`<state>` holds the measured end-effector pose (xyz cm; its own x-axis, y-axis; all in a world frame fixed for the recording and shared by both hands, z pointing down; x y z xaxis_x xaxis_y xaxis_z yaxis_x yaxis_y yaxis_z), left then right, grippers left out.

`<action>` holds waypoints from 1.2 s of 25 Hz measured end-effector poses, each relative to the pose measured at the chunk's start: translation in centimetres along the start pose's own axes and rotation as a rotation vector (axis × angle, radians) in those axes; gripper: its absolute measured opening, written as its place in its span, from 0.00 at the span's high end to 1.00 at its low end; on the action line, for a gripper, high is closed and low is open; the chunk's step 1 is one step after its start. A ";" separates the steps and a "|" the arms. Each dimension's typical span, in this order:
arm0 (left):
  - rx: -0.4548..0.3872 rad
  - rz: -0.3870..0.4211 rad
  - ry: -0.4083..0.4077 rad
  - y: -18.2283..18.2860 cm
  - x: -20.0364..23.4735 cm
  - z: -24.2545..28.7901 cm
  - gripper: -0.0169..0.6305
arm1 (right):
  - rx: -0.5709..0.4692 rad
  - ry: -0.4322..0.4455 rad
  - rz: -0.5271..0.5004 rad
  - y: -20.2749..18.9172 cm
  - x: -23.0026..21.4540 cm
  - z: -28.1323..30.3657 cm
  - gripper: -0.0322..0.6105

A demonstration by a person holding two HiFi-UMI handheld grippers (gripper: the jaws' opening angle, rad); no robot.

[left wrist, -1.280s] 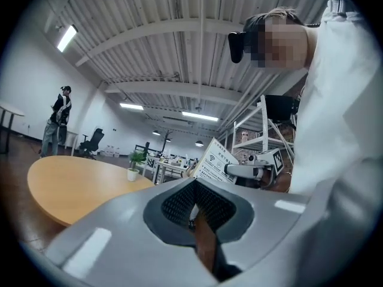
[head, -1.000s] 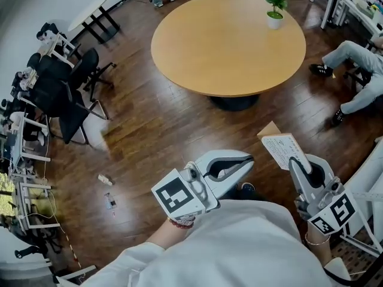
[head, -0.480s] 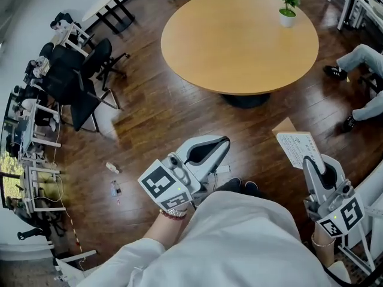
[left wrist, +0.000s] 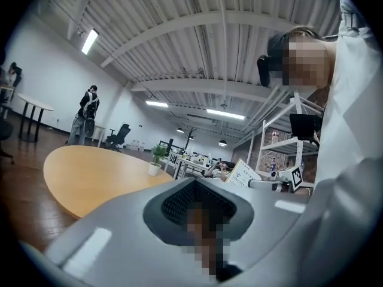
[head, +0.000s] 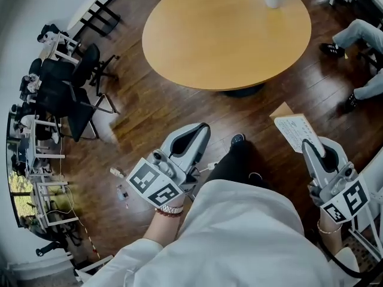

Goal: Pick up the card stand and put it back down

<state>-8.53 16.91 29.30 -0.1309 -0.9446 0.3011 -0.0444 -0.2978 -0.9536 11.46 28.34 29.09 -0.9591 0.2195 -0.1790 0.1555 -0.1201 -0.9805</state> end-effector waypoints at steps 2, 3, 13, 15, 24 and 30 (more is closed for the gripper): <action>0.009 -0.006 -0.001 -0.2 2.5 1.7 0.98 | -0.009 -0.037 0.027 0.5 -2.5 2.1 0.92; 0.016 -0.012 -0.005 -0.3 3.7 2.5 0.98 | -0.010 -0.053 0.047 0.7 -3.5 3.4 0.92; -0.054 -0.090 -0.058 3.6 17.1 3.8 0.98 | 0.034 -0.109 0.174 3.2 -3.7 18.0 0.92; -0.065 -0.077 -0.083 5.0 19.4 4.9 0.98 | 0.025 -0.115 0.144 4.6 -4.3 20.5 0.92; -0.085 -0.116 -0.027 5.1 27.1 7.0 0.99 | 0.078 -0.102 0.111 4.4 -9.3 29.9 0.92; -0.089 -0.152 0.045 8.8 31.7 10.3 0.99 | 0.182 0.028 0.060 3.6 -16.5 41.3 0.92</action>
<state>-2.88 -17.12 30.43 -0.1597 -0.8819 0.4436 -0.1538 -0.4216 -0.8936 18.06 -15.71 31.82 -0.9420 0.2330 -0.2414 0.1645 -0.3063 -0.9376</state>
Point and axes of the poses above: the fingertips, and each gripper's own axes: z forward along the fingers, x to its left, y out of its top, the point moved 2 cm from there along -z, backward along the fingers, and after that the axes turned 13 degrees about -y, right-handed, at the moved point
